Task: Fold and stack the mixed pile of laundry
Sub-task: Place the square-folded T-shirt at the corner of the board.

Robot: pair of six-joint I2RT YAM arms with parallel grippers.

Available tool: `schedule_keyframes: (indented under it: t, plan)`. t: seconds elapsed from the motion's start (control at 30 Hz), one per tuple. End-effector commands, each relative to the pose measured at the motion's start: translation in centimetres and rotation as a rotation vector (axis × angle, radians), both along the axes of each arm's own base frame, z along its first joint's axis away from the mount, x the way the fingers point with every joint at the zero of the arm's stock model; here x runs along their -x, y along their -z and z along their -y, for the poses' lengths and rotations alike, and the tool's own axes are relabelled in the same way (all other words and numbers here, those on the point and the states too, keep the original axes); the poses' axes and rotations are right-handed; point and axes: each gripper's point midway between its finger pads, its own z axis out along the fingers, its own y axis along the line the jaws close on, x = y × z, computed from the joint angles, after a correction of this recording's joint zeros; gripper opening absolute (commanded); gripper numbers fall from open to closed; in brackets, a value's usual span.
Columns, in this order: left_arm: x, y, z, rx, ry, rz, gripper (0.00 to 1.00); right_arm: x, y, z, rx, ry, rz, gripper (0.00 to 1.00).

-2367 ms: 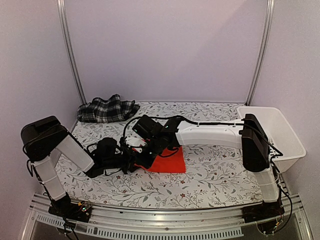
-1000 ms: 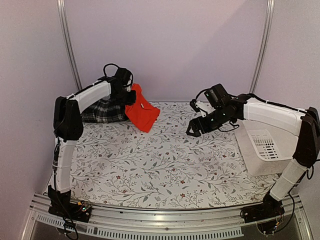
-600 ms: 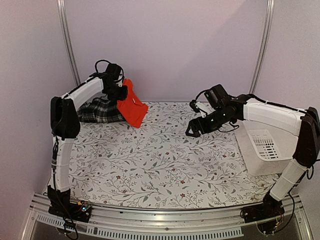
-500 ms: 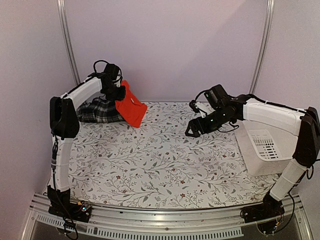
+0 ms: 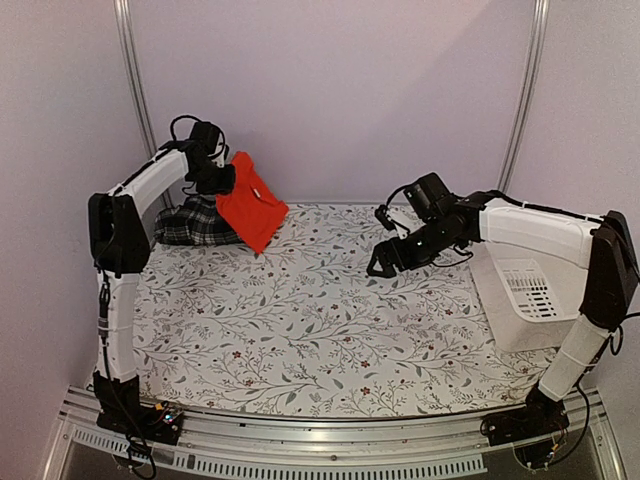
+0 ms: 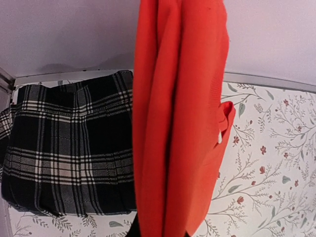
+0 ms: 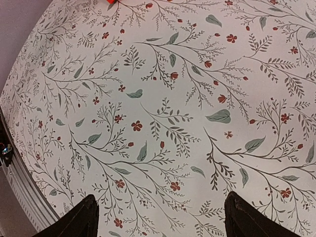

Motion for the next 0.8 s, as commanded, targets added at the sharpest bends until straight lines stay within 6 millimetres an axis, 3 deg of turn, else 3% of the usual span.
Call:
schedule_keyframes:
  t: [0.0, 0.2, 0.4, 0.77]
  plan:
    - [-0.8, -6.4, -2.8, 0.047, -0.025, 0.138, 0.0, -1.0, -1.1, -0.7, -0.038, 0.011, 0.013, 0.87]
    - [-1.1, -5.1, -5.4, 0.055, -0.063, 0.12, 0.0, -0.9, -0.9, -1.1, -0.051, 0.007, -0.003, 0.88]
    - [-1.0, -2.4, -8.1, 0.058, -0.121, 0.086, 0.0, -0.9, -0.8, -1.0, -0.052, 0.014, -0.012, 0.9]
    - [-1.4, -1.0, -11.7, 0.032, -0.184, 0.116, 0.0, -1.0, -1.0, -1.2, -0.058, 0.017, -0.016, 0.99]
